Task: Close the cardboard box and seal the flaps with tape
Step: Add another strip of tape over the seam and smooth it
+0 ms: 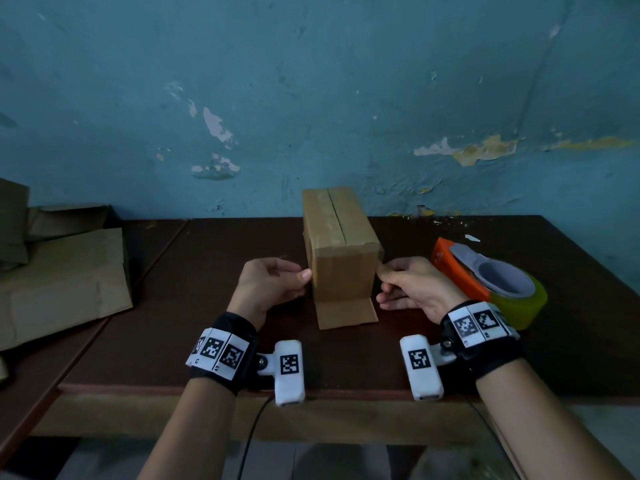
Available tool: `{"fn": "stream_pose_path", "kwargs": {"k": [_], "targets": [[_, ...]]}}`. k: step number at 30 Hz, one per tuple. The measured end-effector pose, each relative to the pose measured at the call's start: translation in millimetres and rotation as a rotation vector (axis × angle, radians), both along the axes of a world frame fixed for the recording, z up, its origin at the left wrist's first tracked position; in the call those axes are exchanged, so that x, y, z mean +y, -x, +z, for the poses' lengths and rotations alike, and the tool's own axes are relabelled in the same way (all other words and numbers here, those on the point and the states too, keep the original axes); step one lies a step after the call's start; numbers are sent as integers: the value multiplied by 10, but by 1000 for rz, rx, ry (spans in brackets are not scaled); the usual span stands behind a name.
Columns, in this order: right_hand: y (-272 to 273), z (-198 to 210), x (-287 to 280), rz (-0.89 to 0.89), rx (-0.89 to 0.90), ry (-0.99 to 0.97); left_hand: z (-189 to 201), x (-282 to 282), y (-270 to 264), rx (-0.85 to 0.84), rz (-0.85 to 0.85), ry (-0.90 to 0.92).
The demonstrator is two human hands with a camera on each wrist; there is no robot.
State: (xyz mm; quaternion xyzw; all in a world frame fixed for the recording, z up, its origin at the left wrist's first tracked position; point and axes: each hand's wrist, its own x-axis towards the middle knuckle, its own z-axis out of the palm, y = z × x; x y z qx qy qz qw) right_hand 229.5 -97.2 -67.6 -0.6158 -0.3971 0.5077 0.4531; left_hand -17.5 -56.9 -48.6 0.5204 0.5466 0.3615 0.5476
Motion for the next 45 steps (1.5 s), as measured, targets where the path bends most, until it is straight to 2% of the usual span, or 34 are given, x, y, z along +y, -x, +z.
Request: {"fn": "stream_pose_path", "kwargs": {"k": [2, 5, 7, 10, 13, 17, 22, 45], "targets": [[-48, 38, -8, -66, -8, -29, 51, -2, 48, 79, 95, -184], [-91, 107, -17, -158, -17, -208, 143, 42, 115, 20, 204, -529], [-76, 181, -28, -192, -42, -384, 217, 48, 99, -48, 149, -700], [-31, 285, -39, -153, -48, -569, 254, 27, -3, -109, -56, -796], [9, 339, -55, -61, -118, -717, 184, 24, -128, -61, -203, -827], [29, 374, -50, 94, -410, -886, 120, 17, -213, 10, -309, -828], [-12, 355, -53, 235, -563, -796, 85, 59, -128, 161, -351, -836], [-10, 281, -4, 235, -374, -796, 24, 92, -176, 22, -277, -777]]}}
